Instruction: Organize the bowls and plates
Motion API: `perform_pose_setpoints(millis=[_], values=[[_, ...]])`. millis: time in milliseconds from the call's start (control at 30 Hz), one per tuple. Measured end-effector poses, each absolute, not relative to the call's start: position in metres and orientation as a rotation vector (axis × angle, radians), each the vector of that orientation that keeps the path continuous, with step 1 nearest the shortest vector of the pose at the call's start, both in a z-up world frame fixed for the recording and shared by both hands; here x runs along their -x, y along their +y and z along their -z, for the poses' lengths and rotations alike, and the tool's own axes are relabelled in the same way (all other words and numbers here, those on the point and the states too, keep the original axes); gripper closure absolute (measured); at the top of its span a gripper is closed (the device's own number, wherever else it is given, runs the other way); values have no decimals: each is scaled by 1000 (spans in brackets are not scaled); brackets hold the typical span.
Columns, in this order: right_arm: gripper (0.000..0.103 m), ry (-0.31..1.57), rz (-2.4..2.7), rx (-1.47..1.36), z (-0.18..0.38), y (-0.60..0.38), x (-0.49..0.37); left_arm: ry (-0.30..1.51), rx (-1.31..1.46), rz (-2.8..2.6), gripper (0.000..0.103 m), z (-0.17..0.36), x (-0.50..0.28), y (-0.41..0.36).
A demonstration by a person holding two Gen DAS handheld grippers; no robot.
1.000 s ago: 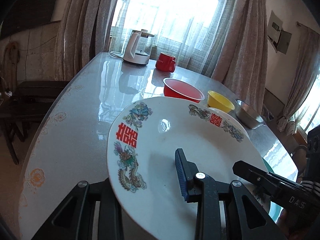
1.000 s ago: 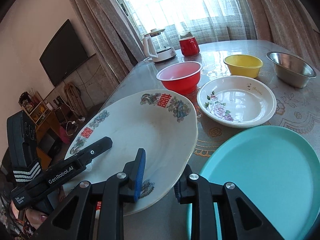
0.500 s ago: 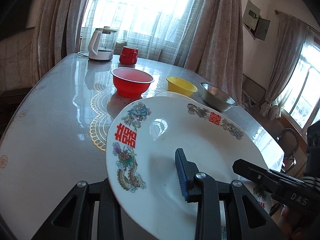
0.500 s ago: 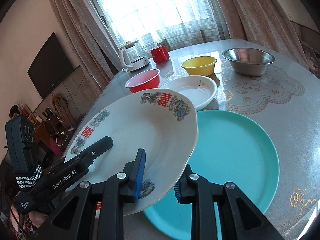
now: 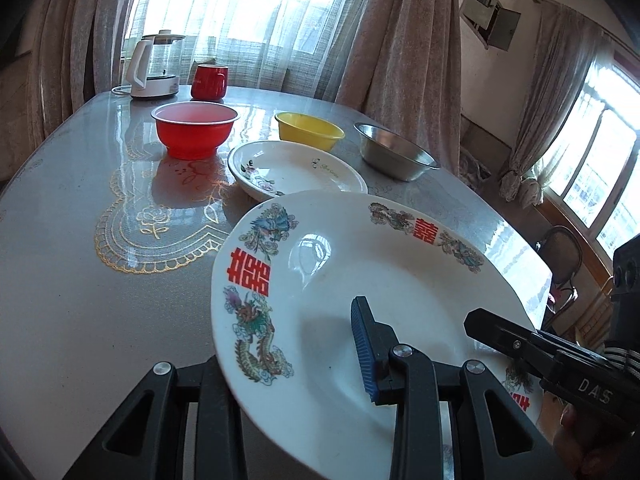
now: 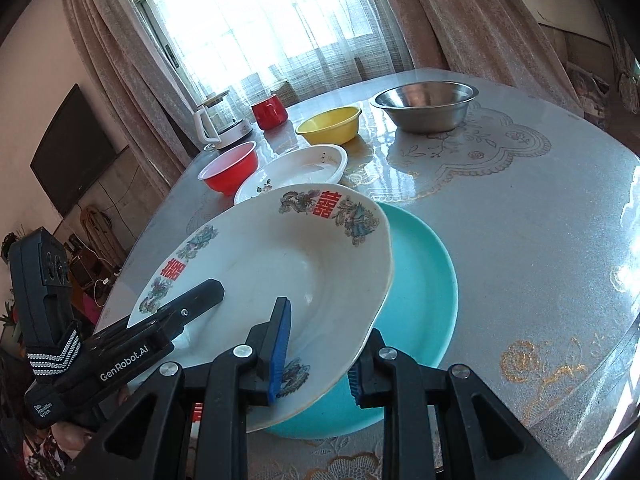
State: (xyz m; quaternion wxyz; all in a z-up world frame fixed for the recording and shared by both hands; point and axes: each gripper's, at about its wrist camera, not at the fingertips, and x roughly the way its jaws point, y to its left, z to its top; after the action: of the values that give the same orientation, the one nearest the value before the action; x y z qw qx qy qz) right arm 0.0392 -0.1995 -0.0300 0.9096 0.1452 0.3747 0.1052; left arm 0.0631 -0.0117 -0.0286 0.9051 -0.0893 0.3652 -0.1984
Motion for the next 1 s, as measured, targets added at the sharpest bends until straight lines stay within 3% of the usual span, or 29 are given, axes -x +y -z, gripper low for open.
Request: perform_pose_setpoints(millis=[333,1000], values=[[78,787,-168,-327,39,-220,-44,795,144,433,68,35,-68,-35],[77,810,-142,-358,50,-233,-46,777,16,419,52,37,-48,-46]])
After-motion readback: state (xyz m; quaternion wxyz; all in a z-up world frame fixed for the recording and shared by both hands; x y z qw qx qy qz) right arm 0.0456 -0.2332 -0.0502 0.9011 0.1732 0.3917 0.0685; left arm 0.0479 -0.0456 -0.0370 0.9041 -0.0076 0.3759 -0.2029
